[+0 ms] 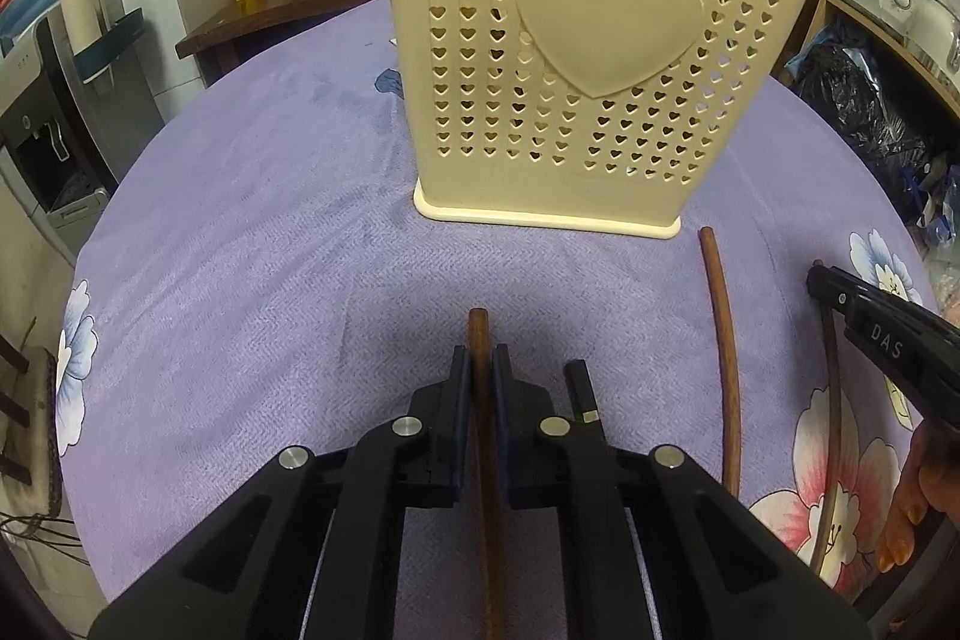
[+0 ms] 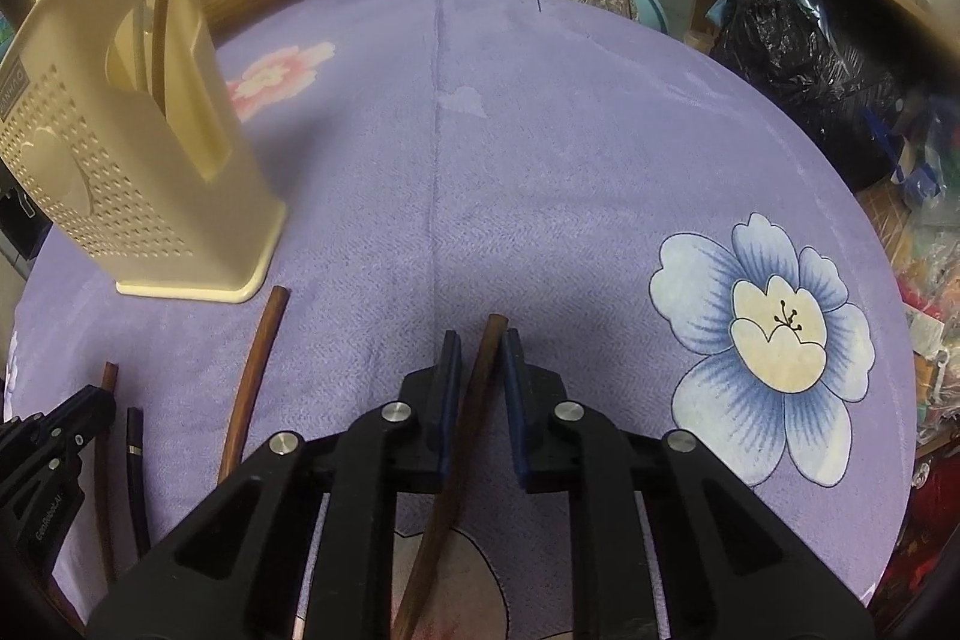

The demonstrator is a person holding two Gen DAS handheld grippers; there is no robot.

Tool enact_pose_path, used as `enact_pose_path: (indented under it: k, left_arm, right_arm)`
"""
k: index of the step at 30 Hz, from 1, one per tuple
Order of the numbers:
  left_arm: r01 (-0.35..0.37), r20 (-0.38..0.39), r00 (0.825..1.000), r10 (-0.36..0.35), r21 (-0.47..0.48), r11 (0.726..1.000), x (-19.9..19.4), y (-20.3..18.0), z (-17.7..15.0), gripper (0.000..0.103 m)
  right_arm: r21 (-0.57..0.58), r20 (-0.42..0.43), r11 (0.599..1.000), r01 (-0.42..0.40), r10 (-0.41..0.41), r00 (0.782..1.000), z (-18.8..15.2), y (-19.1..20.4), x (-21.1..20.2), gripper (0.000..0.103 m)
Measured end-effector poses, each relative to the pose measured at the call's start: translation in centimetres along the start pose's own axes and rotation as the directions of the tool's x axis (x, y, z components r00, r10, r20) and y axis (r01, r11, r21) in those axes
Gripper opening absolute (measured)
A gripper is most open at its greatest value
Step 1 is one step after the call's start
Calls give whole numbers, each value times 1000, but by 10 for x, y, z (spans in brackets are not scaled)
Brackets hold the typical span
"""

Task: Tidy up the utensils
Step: 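Carry both brown chopsticks to the beige holder and lower them in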

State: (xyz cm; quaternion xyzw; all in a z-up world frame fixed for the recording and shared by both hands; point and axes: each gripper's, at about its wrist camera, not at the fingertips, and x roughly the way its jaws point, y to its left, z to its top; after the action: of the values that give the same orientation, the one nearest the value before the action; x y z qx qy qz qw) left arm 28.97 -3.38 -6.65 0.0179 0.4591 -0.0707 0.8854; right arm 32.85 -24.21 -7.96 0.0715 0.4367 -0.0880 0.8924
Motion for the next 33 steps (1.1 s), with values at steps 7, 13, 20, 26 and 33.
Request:
enact_pose_path:
  k: [7,13,20,26,33]
  left_arm:
    - [0,7,1000,0,3,1000,0,0,0,9]
    - [12,8,1000,-12,-3,1000,0,1,0,9]
    - [28,58,998,-28,8,1000,-12,-1,2,9]
    - [56,109,992,-55,-3,998,-35,3,9,9]
    - [84,216,973,-79,-14,996,-79,12,21,8]
  right_arm:
    - [19,3,999,-26,26,1000,0,-4,-1,11]
    - [50,2,997,-64,64,998,0,-8,-1,9]
    - [67,41,990,-123,121,992,3,-14,-18,9]
    - [43,133,978,-202,195,972,8,-17,-57,9]
    - [-38,274,966,-256,257,927,18,-16,-120,9]
